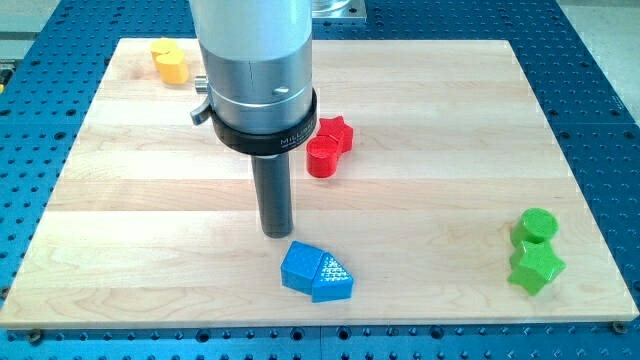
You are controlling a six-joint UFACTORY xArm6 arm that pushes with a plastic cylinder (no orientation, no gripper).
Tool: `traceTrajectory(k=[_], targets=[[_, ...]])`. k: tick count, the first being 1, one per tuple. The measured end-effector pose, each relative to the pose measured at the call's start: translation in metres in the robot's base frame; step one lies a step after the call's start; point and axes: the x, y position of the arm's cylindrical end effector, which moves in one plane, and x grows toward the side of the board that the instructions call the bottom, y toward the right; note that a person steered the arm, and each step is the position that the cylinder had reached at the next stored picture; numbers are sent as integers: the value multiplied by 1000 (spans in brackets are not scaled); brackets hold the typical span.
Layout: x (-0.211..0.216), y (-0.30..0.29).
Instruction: Move the arm to the right of the blue triangle
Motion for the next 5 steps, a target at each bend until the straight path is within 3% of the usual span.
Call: traceTrajectory(k=[5], targets=[[0,3]])
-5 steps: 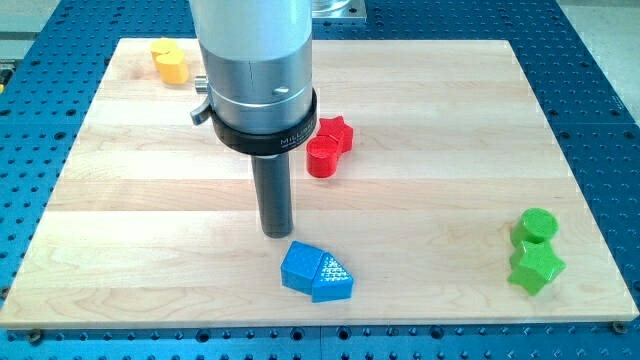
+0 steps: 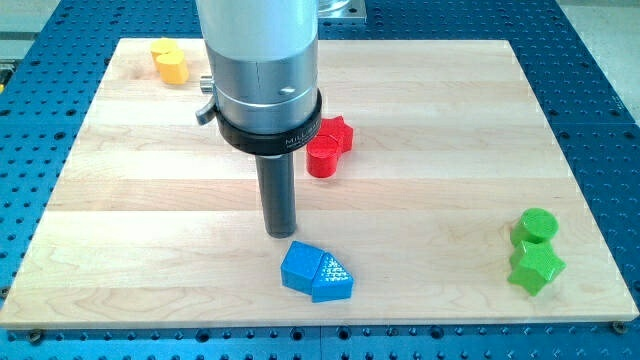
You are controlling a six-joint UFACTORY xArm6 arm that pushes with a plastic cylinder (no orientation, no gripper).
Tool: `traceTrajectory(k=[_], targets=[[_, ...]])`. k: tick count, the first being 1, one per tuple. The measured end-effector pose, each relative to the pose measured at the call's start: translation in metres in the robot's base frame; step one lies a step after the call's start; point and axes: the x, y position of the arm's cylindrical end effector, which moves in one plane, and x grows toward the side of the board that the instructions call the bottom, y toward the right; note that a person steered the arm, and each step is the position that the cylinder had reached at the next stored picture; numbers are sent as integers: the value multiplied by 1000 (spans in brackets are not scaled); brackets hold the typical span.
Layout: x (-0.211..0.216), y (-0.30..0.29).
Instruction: Move the arm to the right of the blue triangle
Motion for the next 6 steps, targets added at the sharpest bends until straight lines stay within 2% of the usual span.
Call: traceTrajectory(k=[2,3,4,5,6], targets=[[2,6],[6,59],[50,126],[83,138],[86,78]])
